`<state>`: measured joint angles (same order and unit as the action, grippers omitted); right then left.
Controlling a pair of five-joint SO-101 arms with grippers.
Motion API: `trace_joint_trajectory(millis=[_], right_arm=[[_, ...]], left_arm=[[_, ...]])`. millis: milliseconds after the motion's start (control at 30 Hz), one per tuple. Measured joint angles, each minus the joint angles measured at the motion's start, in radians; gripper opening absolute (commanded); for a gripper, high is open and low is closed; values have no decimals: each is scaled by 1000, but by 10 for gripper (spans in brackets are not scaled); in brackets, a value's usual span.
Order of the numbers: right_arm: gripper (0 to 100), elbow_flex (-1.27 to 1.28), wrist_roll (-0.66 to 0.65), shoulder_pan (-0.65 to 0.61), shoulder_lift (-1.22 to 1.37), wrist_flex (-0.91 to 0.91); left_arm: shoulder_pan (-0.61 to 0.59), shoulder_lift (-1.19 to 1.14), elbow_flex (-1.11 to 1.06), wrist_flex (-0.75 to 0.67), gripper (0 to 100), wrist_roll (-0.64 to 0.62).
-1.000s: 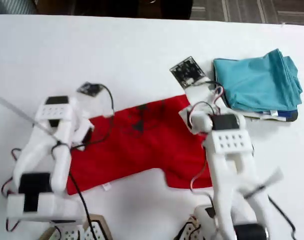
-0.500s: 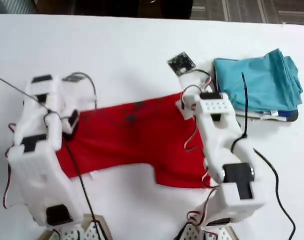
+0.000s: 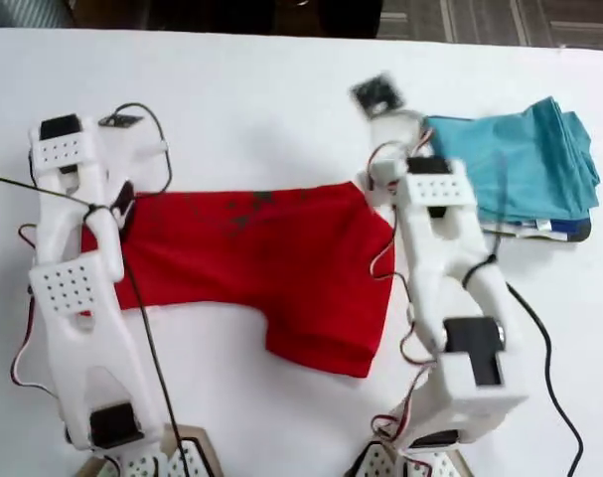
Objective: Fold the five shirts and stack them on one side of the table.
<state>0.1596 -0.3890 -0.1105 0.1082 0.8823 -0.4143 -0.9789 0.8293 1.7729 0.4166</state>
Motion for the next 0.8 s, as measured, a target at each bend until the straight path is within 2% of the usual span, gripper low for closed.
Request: trace_joint_trajectory(millis=[133,333,600,800], right_arm=[[77,-28,12,-8,-44,106],[26,20,18,-52,-44,235],[56,161,-25,-130,-218,250],[56,347,-31,-189,-446,250]], left_arm=[[-11,61,-55,0,27,2],[-21,252,-221,-2,27,2],[-21,580,-493,-8,27,40],[-6,766,-796,-130,27,46]])
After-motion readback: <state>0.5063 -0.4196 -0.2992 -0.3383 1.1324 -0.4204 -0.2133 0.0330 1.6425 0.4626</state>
